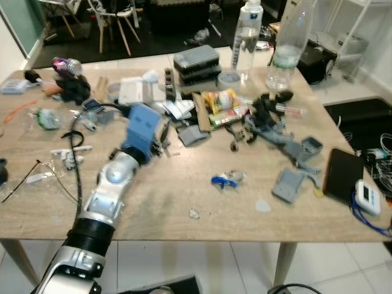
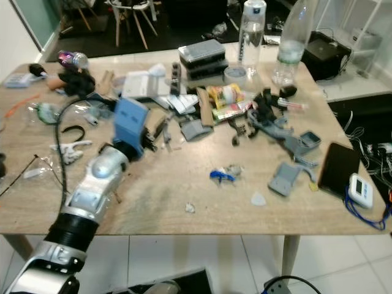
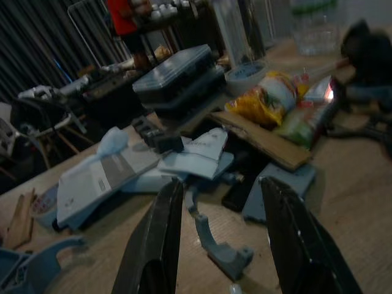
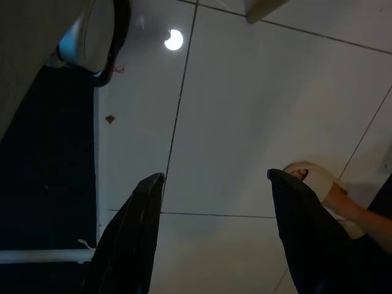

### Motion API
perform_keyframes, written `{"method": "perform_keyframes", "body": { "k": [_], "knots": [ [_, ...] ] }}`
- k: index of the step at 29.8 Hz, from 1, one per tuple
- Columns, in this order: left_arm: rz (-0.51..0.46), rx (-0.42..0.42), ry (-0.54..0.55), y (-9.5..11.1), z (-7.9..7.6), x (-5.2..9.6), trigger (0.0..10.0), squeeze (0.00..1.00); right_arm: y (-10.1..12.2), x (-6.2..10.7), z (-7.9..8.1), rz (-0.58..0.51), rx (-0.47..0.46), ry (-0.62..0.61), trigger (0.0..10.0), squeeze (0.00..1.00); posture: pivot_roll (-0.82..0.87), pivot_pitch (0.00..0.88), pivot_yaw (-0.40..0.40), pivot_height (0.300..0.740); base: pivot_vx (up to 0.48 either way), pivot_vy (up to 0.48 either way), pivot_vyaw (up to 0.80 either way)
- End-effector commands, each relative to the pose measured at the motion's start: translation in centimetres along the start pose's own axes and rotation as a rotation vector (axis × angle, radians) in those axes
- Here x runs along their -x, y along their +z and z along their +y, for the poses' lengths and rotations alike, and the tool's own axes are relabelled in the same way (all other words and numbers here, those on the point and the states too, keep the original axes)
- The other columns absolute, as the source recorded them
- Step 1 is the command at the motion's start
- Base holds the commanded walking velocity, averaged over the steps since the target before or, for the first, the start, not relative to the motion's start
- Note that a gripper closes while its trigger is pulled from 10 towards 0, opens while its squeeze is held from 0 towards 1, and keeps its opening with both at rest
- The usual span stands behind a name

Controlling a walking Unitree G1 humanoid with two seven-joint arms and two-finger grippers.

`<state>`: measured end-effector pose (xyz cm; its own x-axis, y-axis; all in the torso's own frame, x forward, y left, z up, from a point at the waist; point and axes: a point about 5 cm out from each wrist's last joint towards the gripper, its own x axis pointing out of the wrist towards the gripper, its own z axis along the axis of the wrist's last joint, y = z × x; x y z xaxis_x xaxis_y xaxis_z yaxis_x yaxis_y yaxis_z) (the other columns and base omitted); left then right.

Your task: Picking trash to rubbish bin

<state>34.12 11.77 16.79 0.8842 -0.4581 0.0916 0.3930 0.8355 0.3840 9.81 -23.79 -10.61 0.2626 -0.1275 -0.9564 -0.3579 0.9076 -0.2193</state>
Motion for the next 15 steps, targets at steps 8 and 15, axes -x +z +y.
{"method": "perform_keyframes", "body": {
  "k": [8,15],
  "knots": [
    [0.04,-0.107,-0.033,-0.8,-2.1,-1.2,10.0,1.0,-0.1,-0.1,0.7,0.018,-0.002,0.016,10.0,0.0,-0.02,0.095,-0.003,0.74,0.0,0.0,0.0],
    [0.106,-0.138,0.082,-1.2,-2.3,-2.1,10.0,1.0,0.8,-0.2,1.1,0.006,-0.002,0.022,10.0,0.0,-0.02,0.109,0.006,0.74,0.0,0.0,0.0]
  ]
}}
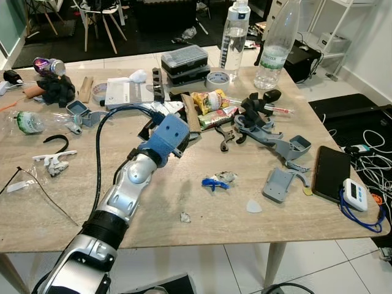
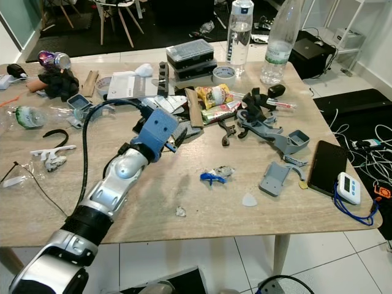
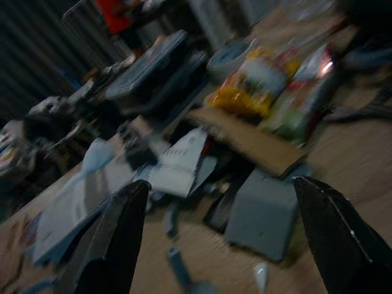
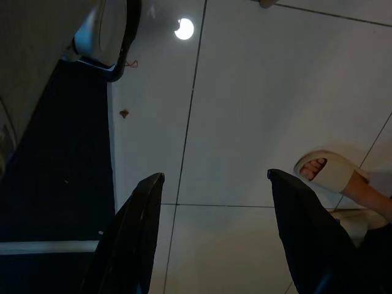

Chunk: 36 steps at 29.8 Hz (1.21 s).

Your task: Picking trash to rubbish bin

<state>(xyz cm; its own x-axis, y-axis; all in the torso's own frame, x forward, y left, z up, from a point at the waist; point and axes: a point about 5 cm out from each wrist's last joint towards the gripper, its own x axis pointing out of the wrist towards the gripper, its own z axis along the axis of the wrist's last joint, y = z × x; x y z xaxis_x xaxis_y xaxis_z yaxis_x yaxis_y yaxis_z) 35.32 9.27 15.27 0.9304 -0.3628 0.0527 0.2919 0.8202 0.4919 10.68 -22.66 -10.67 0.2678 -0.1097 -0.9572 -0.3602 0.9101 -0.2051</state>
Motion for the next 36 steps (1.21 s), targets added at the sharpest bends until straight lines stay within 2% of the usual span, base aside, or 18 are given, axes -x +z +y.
{"method": "perform_keyframes", "body": {
  "k": [1,9,17,18,19,20,21,22,29,36],
  "knots": [
    [0.057,-0.003,0.021,-0.7,-0.3,-0.1,10.0,0.0,-0.2,0.0,0.5,0.016,-0.001,0.009,10.0,0.0,-0.02,0.109,0.006,0.74,0.0,0.0,0.0],
    [0.228,0.039,0.047,-3.8,-1.1,0.5,10.0,0.0,0.2,-0.1,0.8,0.013,-0.005,0.012,10.0,0.0,-0.04,0.117,0.016,0.74,0.0,0.0,0.0],
    [0.252,0.041,0.058,-4.1,-1.4,0.3,10.0,0.0,0.5,-0.1,0.8,0.011,-0.008,0.009,10.0,0.0,-0.04,0.116,0.021,0.74,0.0,0.0,0.0],
    [0.25,0.04,0.059,-4.1,-1.4,0.3,5.8,0.0,0.6,-0.1,0.8,0.011,-0.008,0.009,10.0,0.0,-0.04,0.116,0.021,0.74,0.0,0.0,0.0],
    [0.245,0.032,0.062,-4.1,-1.4,0.2,3.5,0.0,0.5,-0.1,0.6,0.012,-0.008,0.007,10.0,0.0,-0.04,0.116,0.021,0.74,0.0,0.0,0.0],
    [0.245,0.032,0.062,-4.1,-1.4,0.2,3.5,0.0,0.5,-0.1,0.6,0.012,-0.008,0.007,10.0,0.0,-0.04,0.116,0.021,0.74,0.0,0.0,0.0],
    [0.245,0.033,0.063,-4.1,-1.4,0.2,1.1,0.0,0.3,-0.1,0.5,0.014,-0.008,0.005,10.0,0.0,-0.05,0.111,0.025,0.74,0.0,0.0,0.0],
    [0.246,0.035,0.064,-4.2,-1.5,0.2,0.0,0.0,0.0,0.0,0.3,0.018,-0.009,0.003,10.0,0.0,-0.05,0.111,0.025,0.74,0.0,0.0,0.0],
    [0.267,0.056,0.075,-4.8,-1.5,0.4,0.0,0.0,-2.3,0.3,-0.8,0.047,-0.011,-0.008,10.0,0.0,-0.05,0.108,0.026,0.74,0.0,0.0,0.0],
    [0.278,0.05,0.085,-5.3,-1.2,0.6,0.0,0.0,-2.8,0.3,-0.8,0.052,-0.011,-0.003,10.0,0.0,-0.05,0.111,0.023,0.74,0.0,0.0,0.0]
  ]
}}
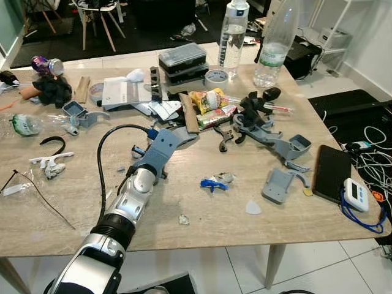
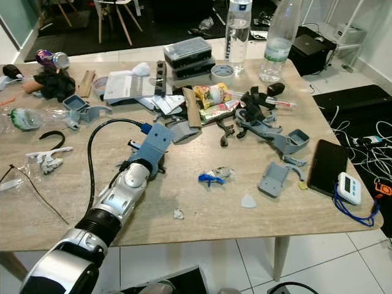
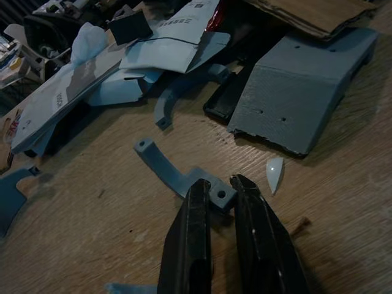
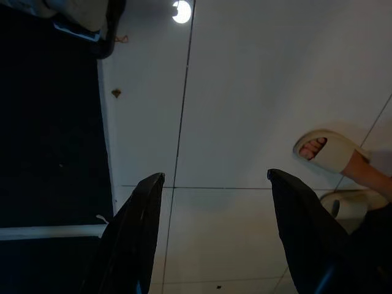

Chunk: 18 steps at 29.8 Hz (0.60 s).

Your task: Picking trash to rubbish bin

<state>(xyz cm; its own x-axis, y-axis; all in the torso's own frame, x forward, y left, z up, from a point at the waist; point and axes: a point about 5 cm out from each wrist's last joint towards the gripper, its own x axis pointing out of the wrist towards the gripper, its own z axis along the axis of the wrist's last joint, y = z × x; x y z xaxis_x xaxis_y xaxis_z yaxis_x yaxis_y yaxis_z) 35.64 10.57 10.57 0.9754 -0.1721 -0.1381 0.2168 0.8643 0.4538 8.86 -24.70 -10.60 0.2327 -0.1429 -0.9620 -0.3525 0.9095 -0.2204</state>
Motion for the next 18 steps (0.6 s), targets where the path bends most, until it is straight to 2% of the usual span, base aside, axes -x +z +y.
{"method": "perform_keyframes", "body": {
  "k": [1,4,7,10,11,12,13,14,15,16,17,18],
  "knots": [
    [0.016,0.002,0.002,-0.6,0.0,0.1,0.0,0.0,-0.4,0.0,0.5,0.007,-0.007,0.014,10.0,0.0,-0.05,0.111,0.023,0.74,0.0,0.0,0.0],
    [0.019,0.023,0.006,-0.9,0.2,0.2,0.0,0.0,-0.3,-0.1,1.0,0.004,-0.006,0.021,10.0,0.0,-0.05,0.111,0.023,0.74,0.0,0.0,0.0],
    [-0.037,0.179,-0.036,0.0,0.0,0.2,0.0,0.0,-0.1,-0.1,1.3,-0.001,-0.006,0.026,10.0,0.0,-0.04,0.112,0.023,0.74,0.0,0.0,0.0],
    [-0.147,0.431,-0.054,1.9,0.5,0.1,0.4,0.0,0.2,-0.1,1.6,-0.007,-0.006,0.03,10.0,0.0,-0.04,0.107,0.021,0.74,0.0,0.0,0.0],
    [-0.147,0.431,-0.054,1.9,0.5,0.1,0.4,0.0,0.2,-0.1,1.6,-0.007,-0.006,0.03,10.0,0.0,-0.04,0.107,0.021,0.74,0.0,0.0,0.0],
    [-0.222,0.558,-0.069,3.2,1.1,0.2,1.4,0.0,0.4,-0.2,1.7,-0.012,-0.006,0.034,10.0,0.0,-0.04,0.102,0.018,0.74,0.0,0.0,0.0],
    [-0.305,0.673,-0.077,4.6,2.0,0.3,1.7,0.0,0.7,-0.2,1.8,-0.018,-0.002,0.037,10.0,0.0,-0.04,0.092,0.016,0.74,0.0,0.0,0.0],
    [-0.305,0.673,-0.077,4.6,2.0,0.3,1.7,0.0,0.7,-0.2,1.8,-0.018,-0.002,0.037,10.0,0.0,-0.04,0.092,0.016,0.74,0.0,0.0,0.0],
    [-0.43,0.829,-0.111,6.6,3.4,0.7,6.5,0.0,1.5,-0.2,2.0,-0.033,0.002,0.04,10.0,0.0,-0.03,0.083,0.01,0.74,0.0,0.0,0.0],
    [-0.479,0.886,-0.131,7.4,4.0,0.9,10.0,0.0,2.1,-0.2,2.1,-0.041,0.005,0.041,10.0,0.0,-0.03,0.083,0.01,0.74,0.0,0.0,0.0],
    [-0.479,0.886,-0.131,7.4,4.0,0.9,10.0,0.0,2.1,-0.2,2.1,-0.041,0.005,0.041,10.0,0.0,-0.03,0.083,0.01,0.74,0.0,0.0,0.0],
    [-0.526,0.94,-0.151,8.2,4.6,1.2,10.0,0.0,2.5,-0.3,2.2,-0.05,0.007,0.041,10.0,0.0,-0.03,0.083,0.01,0.74,0.0,0.0,0.0]
  ]
}}
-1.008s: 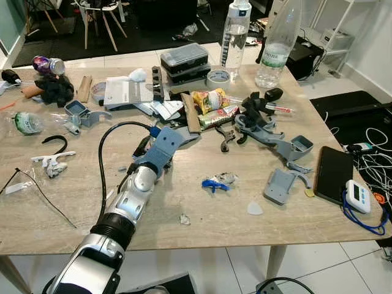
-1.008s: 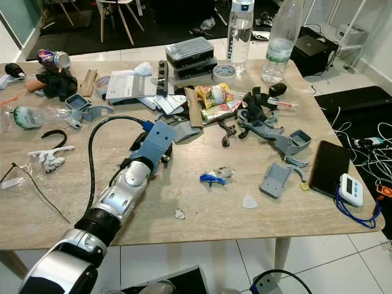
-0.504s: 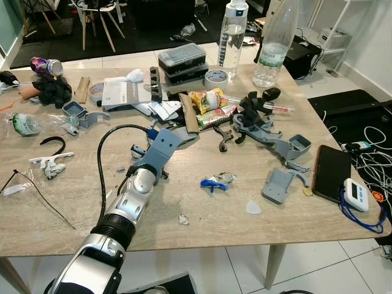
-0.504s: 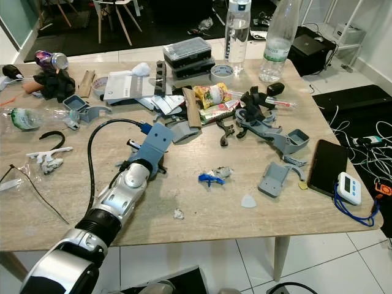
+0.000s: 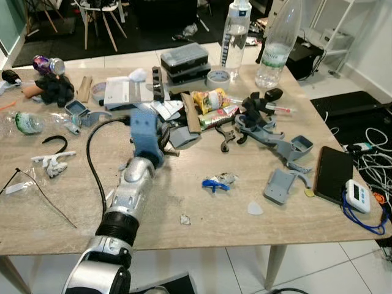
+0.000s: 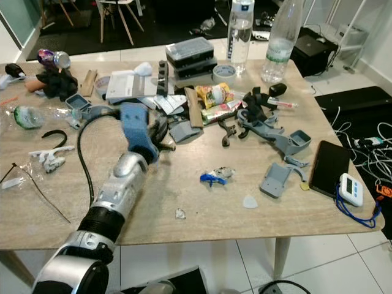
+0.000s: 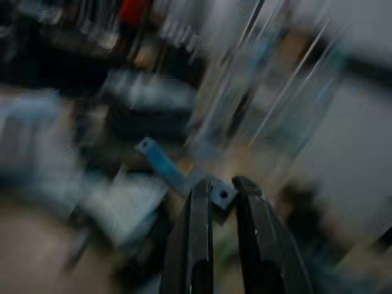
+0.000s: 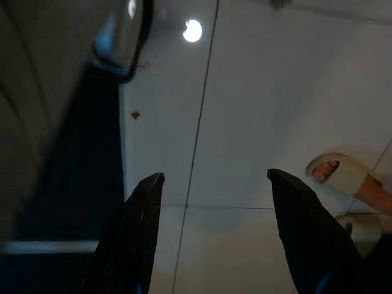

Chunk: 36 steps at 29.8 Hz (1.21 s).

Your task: Picking trash to rubbish bin

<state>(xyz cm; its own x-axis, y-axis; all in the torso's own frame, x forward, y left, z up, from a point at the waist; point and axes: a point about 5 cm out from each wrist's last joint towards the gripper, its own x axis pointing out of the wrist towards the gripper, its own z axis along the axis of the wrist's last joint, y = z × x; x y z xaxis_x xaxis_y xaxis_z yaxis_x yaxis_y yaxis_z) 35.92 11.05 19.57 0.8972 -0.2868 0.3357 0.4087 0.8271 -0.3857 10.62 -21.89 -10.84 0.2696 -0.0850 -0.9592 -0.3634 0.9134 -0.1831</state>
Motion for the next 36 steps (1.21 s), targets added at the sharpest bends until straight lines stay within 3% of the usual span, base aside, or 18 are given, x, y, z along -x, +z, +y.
{"method": "perform_keyframes", "body": {
  "k": [1,5,13,21,31,36],
  "knots": [
    [-0.055,0.103,-0.047,1.2,-0.5,-0.2,10.0,0.0,0.3,0.0,0.2,-0.001,0.008,0.002,10.0,0.0,-0.03,0.078,0.008,0.74,0.0,0.0,0.0],
    [-0.086,0.183,-0.125,2.0,-0.9,-0.2,10.0,0.0,1.3,-0.1,0.2,-0.018,0.012,-0.001,10.0,0.0,-0.03,0.072,0.002,0.74,0.0,0.0,0.0],
    [0.038,0.174,-0.233,0.1,-2.0,1.5,10.0,0.0,1.5,-0.1,-0.1,-0.017,0.027,-0.005,10.0,0.0,-0.02,0.063,-0.01,0.74,-0.237,0.0,0.0],
    [0.079,0.171,-0.262,-0.7,-2.6,1.8,10.0,0.0,0.8,0.1,-1.0,-0.004,0.035,-0.008,10.0,0.0,-0.02,0.064,-0.015,0.74,-0.356,0.0,0.0],
    [0.082,0.151,-0.26,-0.2,-2.3,1.9,10.0,0.0,1.6,0.0,-0.7,-0.014,0.048,-0.004,10.0,0.0,0.0,0.058,-0.016,0.74,-0.383,0.0,0.0],
    [0.08,0.126,-0.219,0.0,-1.1,2.2,10.0,0.0,1.7,0.0,-0.4,-0.015,0.068,0.006,10.0,0.0,0.01,0.058,-0.029,0.74,-0.383,0.0,0.0]
  ]
}}
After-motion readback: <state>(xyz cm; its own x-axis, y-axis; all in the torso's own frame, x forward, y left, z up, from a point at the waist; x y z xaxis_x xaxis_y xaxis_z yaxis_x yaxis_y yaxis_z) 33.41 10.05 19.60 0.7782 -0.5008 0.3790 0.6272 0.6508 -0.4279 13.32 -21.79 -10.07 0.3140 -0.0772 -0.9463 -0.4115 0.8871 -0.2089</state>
